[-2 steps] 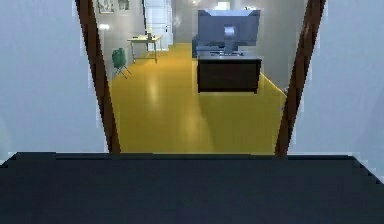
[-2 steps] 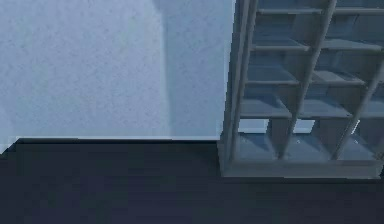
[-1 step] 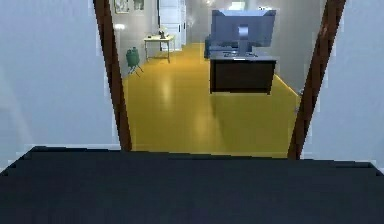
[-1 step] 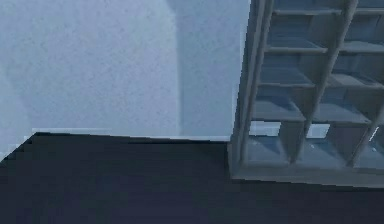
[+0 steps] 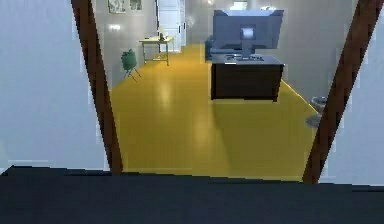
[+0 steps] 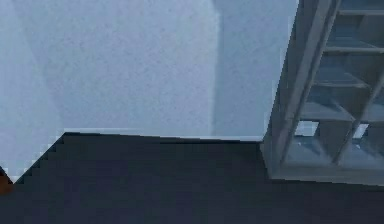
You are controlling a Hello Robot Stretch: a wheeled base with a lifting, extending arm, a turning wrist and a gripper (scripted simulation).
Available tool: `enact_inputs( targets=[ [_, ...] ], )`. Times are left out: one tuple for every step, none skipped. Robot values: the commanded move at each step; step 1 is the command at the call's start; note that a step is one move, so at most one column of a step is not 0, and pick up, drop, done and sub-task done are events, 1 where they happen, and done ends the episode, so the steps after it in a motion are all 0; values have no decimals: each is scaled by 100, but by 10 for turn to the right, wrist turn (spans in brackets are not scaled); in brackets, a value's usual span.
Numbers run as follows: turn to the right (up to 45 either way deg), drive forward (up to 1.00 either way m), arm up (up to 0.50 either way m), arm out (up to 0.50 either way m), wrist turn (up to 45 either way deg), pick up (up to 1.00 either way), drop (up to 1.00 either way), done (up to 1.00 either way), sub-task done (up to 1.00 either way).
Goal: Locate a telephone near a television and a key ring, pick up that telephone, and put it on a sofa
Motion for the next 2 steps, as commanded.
enact_inputs(
  targets=[
    [0,100,0,0,0,0,0,0,0],
    [0,80,0,0,0,0,0,0,0]
  ],
)
